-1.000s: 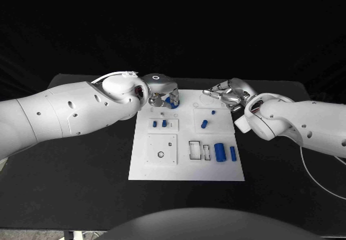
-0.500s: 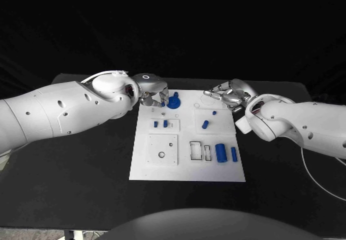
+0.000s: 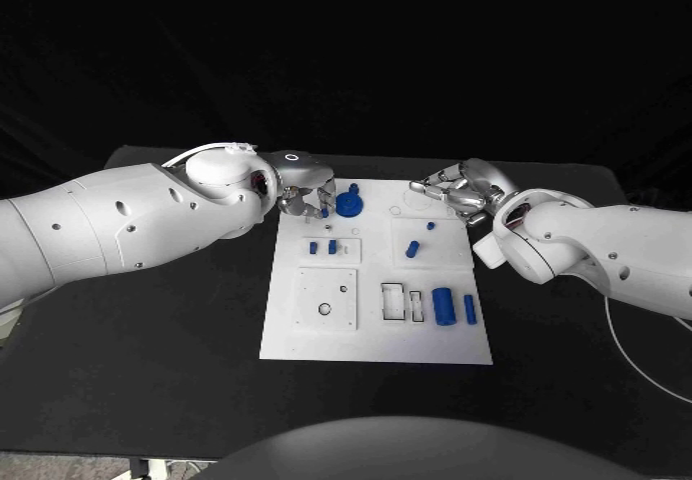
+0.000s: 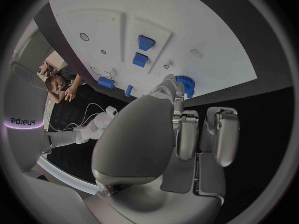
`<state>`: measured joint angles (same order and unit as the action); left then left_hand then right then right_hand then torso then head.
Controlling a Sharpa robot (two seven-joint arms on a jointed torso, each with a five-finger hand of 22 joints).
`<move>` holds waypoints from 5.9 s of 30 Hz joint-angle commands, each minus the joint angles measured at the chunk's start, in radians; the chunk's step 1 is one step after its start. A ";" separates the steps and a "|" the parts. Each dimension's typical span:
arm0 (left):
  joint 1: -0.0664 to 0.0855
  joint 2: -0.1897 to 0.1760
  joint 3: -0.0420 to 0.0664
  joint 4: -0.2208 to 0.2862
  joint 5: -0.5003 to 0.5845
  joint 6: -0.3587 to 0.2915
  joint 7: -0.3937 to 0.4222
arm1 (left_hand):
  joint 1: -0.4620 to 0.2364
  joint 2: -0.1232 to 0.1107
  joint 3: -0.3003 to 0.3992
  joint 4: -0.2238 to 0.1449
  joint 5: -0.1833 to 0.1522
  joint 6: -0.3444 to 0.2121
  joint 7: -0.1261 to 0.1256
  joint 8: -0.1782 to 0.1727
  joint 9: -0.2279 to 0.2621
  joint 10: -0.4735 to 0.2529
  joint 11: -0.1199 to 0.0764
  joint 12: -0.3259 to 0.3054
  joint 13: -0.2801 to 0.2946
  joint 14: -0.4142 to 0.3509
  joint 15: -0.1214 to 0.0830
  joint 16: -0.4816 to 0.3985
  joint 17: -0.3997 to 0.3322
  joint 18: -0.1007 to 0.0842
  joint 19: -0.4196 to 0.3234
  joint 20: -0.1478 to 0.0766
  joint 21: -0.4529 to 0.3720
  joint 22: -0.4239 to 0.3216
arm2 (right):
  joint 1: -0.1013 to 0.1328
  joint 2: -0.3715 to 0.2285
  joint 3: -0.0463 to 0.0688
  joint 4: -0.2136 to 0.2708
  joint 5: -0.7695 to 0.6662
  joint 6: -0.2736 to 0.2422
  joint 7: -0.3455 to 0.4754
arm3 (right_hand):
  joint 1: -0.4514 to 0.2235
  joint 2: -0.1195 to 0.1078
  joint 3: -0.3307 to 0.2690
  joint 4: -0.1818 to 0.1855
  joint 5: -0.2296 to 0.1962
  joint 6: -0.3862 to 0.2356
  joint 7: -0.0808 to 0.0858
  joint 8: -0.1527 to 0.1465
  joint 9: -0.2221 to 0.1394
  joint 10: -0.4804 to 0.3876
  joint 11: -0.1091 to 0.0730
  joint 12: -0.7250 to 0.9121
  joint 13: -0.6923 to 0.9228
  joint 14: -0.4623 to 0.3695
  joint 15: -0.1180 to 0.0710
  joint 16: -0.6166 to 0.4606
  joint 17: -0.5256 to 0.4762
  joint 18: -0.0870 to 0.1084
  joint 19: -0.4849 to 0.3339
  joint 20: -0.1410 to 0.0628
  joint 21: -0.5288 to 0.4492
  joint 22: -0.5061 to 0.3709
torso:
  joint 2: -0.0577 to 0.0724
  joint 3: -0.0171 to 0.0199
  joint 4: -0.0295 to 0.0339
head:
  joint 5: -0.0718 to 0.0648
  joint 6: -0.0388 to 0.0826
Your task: Assemble the parts on the task board
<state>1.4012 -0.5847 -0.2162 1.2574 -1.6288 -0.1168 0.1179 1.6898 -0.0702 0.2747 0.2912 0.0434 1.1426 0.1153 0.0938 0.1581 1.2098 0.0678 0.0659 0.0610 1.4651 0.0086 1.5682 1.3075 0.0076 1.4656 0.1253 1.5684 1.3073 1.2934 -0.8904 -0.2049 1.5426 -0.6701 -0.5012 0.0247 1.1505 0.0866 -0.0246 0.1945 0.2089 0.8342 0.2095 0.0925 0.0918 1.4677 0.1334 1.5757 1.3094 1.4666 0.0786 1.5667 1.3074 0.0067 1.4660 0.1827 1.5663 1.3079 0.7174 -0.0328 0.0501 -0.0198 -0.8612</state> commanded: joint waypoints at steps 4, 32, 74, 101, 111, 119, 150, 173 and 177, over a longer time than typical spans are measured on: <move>-0.007 0.007 0.000 -0.010 0.008 0.027 -0.003 | -0.008 -0.001 0.007 0.001 0.004 0.001 -0.003 0.006 0.001 -0.003 -0.005 -0.005 -0.001 0.106 0.004 0.003 0.263 -0.008 0.105 -0.004 0.002 0.263 | -0.001 0.001 0.000 0.003 -0.004 0.013 0.005 | 0.003 0.004 -0.007 0.001 0.004 0.005 0.002 0.004 0.001 0.103 0.007 -0.005 0.261 0.104 0.006 0.004 0.263 -0.007 0.105 0.009 0.004 0.263 | 0.000 -0.0001 -0.0021 | 0.000 -0.002; -0.014 0.021 -0.001 -0.013 0.011 0.049 0.006 | -0.009 0.000 0.011 0.001 0.004 -0.002 -0.005 0.004 -0.001 -0.008 -0.006 -0.006 -0.001 0.106 0.002 0.003 0.263 -0.008 0.105 -0.004 0.002 0.263 | -0.001 -0.002 0.000 0.006 -0.004 0.013 0.002 | 0.004 0.004 -0.008 0.001 0.004 0.005 0.002 0.004 0.001 0.103 0.008 -0.005 0.261 0.104 0.006 0.004 0.263 -0.007 0.105 0.009 0.004 0.263 | -0.001 0.0008 -0.0007 | -0.005 -0.010; -0.022 0.034 -0.001 -0.027 0.011 0.085 0.007 | -0.013 -0.001 0.015 0.001 0.003 -0.008 -0.007 -0.002 -0.003 -0.016 -0.008 -0.007 -0.001 0.106 0.001 0.003 0.263 -0.008 0.105 -0.004 0.002 0.263 | -0.001 -0.002 0.000 0.006 -0.004 0.015 -0.001 | 0.004 0.004 -0.009 0.001 0.004 0.005 0.002 0.004 0.001 0.103 0.008 -0.005 0.261 0.104 0.006 0.004 0.263 -0.007 0.105 0.009 0.004 0.263 | -0.001 0.0005 -0.0013 | -0.005 -0.011; -0.024 0.037 -0.002 -0.030 0.011 0.107 -0.003 | -0.016 -0.008 0.019 0.000 0.003 -0.022 -0.004 -0.011 -0.008 -0.029 -0.003 -0.007 -0.001 0.106 0.003 0.003 0.263 -0.008 0.105 -0.004 0.002 0.263 | -0.001 0.001 0.000 0.003 -0.003 0.016 -0.001 | 0.004 0.004 -0.009 0.002 0.004 0.006 0.002 0.004 0.001 0.103 0.008 -0.005 0.261 0.104 0.006 0.004 0.263 -0.007 0.105 0.009 0.004 0.263 | -0.001 0.0003 -0.0010 | -0.008 -0.011; -0.024 0.036 -0.002 -0.030 0.011 0.125 -0.030 | -0.039 -0.069 0.003 0.002 0.003 -0.110 0.025 -0.035 -0.034 -0.109 0.028 -0.008 -0.002 0.106 0.028 0.003 0.263 -0.008 0.105 0.005 0.002 0.263 | -0.001 0.001 0.000 0.003 -0.003 0.016 -0.001 | 0.004 0.004 -0.009 0.002 0.004 0.006 0.002 0.004 0.001 0.103 0.008 -0.005 0.261 0.104 0.006 0.004 0.263 -0.007 0.105 0.009 0.004 0.263 | -0.001 0.0006 -0.0009 | -0.006 -0.011; -0.024 0.031 -0.002 -0.027 0.019 0.107 -0.025 | -0.061 -0.094 -0.011 0.000 0.004 -0.189 0.033 -0.035 -0.057 -0.145 0.037 -0.005 0.000 0.106 0.034 0.003 0.263 -0.008 0.105 0.013 0.002 0.263 | -0.001 0.001 0.000 0.004 -0.003 0.015 -0.002 | 0.005 0.005 -0.009 0.002 0.004 0.006 0.003 0.004 0.001 0.103 0.008 -0.005 0.261 0.104 0.007 0.004 0.263 -0.007 0.105 0.009 0.004 0.263 | 0.000 0.0000 -0.0005 | -0.003 -0.011; -0.022 -0.093 0.015 0.020 0.348 -0.227 0.139 | -0.186 -0.109 -0.113 0.004 0.003 -0.280 0.072 -0.015 -0.084 -0.195 0.062 0.013 0.007 0.087 0.050 -0.028 0.221 -0.008 0.105 0.034 0.002 0.263 | -0.001 -0.006 0.000 0.005 -0.003 0.000 0.005 | 0.013 0.008 -0.011 0.000 0.004 0.001 0.004 0.002 0.000 0.103 0.010 -0.005 0.261 0.104 0.008 0.004 0.263 -0.007 0.105 0.011 0.004 0.263 | -0.001 0.0008 0.0007 | -0.004 -0.011; -0.078 -0.115 0.002 0.094 1.133 -0.579 0.328 | -0.264 -0.030 -0.098 0.001 0.100 -0.173 0.047 -0.012 -0.081 -0.117 0.042 -0.003 0.001 0.106 0.031 0.003 0.263 -0.008 0.105 0.014 0.002 0.263 | 0.054 -0.043 0.000 0.017 -0.509 0.017 -0.026 | 0.222 0.016 0.025 -0.015 -0.153 0.055 -0.063 0.015 0.054 -0.528 -0.010 -1.292 -0.910 0.104 -0.017 0.004 0.263 -0.007 0.105 -0.014 0.004 0.263 | 0.005 -0.0048 0.0046 | -0.027 0.012; -0.087 -0.118 0.001 0.098 1.152 -0.574 0.338 | -0.265 -0.027 -0.103 0.001 0.100 -0.172 0.049 -0.013 -0.081 -0.122 0.043 -0.003 0.001 0.106 0.033 0.003 0.263 -0.008 0.105 0.016 0.002 0.263 | 0.059 -0.049 0.000 0.017 -0.696 0.040 -0.061 | 0.265 0.005 0.036 -0.023 -0.158 0.031 -0.086 -0.017 0.034 -0.510 -0.002 -1.369 -1.007 0.104 -0.010 0.004 0.263 -0.007 0.105 -0.007 0.004 0.263 | 0.007 -0.0058 0.0062 | -0.036 0.019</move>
<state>1.3139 -0.7028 -0.2158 1.3511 -0.5600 -0.6659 0.4045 1.4285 -0.1056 0.1774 0.2913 0.1392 0.9699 0.1571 0.0845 0.0779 1.0948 0.1105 0.0658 0.0630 1.4651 0.0340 1.5683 1.3081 0.0074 1.4639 0.1376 1.5684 1.3080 1.3526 -0.9378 -0.2045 1.5584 -1.1161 -0.5007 0.0074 1.4104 0.0904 0.0063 0.1725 0.0533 0.8652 0.1276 0.0784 0.1277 0.9516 0.1282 0.2134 0.3113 1.4664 0.0643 1.5667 1.3078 0.0067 1.4664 0.1676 1.5663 1.3073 0.7222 -0.0374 0.0551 -0.0516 -0.8472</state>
